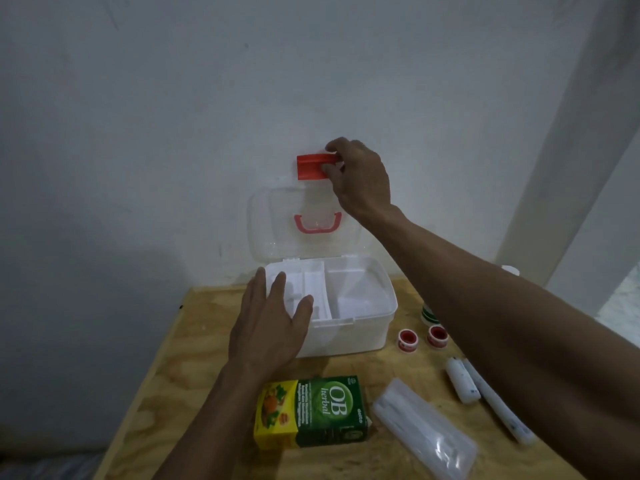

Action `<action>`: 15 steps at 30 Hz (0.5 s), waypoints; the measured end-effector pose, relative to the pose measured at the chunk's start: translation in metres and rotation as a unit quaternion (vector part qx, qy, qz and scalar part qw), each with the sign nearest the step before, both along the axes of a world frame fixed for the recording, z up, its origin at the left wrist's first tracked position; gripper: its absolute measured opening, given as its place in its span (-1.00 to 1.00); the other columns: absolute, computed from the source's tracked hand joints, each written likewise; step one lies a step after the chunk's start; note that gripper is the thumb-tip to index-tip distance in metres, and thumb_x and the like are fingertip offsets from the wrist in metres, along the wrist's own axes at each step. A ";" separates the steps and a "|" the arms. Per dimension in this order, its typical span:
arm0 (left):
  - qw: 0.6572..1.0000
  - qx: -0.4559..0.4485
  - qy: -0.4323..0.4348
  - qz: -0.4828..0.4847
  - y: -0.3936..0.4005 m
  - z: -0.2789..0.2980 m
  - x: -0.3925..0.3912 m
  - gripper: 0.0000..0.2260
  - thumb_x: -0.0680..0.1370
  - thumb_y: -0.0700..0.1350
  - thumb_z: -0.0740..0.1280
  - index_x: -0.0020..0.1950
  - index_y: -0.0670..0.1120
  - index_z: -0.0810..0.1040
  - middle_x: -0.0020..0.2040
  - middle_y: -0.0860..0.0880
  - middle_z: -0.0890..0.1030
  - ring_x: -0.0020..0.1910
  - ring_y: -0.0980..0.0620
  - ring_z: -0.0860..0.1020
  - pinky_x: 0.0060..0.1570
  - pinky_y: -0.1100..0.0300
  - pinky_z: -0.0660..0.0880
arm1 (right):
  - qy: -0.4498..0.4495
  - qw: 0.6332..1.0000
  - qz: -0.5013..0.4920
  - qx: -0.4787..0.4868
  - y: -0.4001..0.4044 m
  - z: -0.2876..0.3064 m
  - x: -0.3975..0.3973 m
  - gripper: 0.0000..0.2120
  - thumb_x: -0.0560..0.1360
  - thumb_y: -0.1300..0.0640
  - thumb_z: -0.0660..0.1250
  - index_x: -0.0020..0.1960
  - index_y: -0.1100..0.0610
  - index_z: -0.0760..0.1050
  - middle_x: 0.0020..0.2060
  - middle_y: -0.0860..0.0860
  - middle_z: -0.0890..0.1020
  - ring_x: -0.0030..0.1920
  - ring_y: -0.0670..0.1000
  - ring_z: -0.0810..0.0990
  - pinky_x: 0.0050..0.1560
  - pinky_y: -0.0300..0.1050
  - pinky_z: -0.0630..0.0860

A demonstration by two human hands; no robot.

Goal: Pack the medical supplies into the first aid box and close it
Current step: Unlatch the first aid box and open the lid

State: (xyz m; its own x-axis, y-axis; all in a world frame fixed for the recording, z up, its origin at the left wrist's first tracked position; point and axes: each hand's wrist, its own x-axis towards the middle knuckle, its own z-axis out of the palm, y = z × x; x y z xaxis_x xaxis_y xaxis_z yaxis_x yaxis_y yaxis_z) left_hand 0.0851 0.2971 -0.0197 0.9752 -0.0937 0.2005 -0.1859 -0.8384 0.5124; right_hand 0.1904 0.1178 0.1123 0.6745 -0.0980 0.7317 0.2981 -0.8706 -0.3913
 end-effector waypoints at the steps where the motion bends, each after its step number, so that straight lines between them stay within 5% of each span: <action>1: 1.000 0.000 0.001 0.001 0.000 0.000 0.000 -0.36 0.56 0.31 0.05 0.57 0.07 0.06 0.61 0.02 -0.08 0.58 -0.01 -0.07 0.46 -0.04 0.13 | -0.012 1.000 -0.004 -0.002 0.000 -0.002 0.002 -0.72 0.55 0.09 0.37 0.23 0.13 0.52 0.11 0.10 0.61 -0.03 0.10 0.63 -0.01 0.03 0.61; 6: 1.000 -0.003 0.005 -0.002 0.000 0.002 -0.002 -0.37 0.56 0.30 0.06 0.57 0.07 0.07 0.61 0.02 -0.09 0.57 -0.01 -0.07 0.46 -0.06 0.14 | -0.041 0.999 -0.018 -0.016 -0.002 -0.012 0.007 -0.79 0.57 0.05 0.34 0.12 0.14 0.58 0.07 0.08 0.55 -0.12 0.07 0.59 -0.15 0.04 0.61; 15: 1.000 -0.002 0.004 -0.008 0.000 0.001 -0.003 -0.39 0.57 0.30 0.05 0.56 0.07 0.15 0.61 -0.01 -0.06 0.58 -0.03 -0.06 0.47 -0.08 0.13 | -0.012 0.999 -0.016 -0.036 -0.007 -0.008 -0.011 -0.72 0.60 0.03 0.27 0.24 0.13 0.58 0.12 0.12 0.56 0.04 0.11 0.58 0.03 0.06 0.58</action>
State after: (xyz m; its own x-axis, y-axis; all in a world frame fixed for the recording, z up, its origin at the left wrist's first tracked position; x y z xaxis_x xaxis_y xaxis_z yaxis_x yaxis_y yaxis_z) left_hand 0.0823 0.2976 -0.0187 0.9753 -0.1085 0.1923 -0.1948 -0.8327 0.5183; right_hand 0.1795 0.1105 0.1045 0.6546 -0.0656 0.7531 0.2785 -0.9052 -0.3210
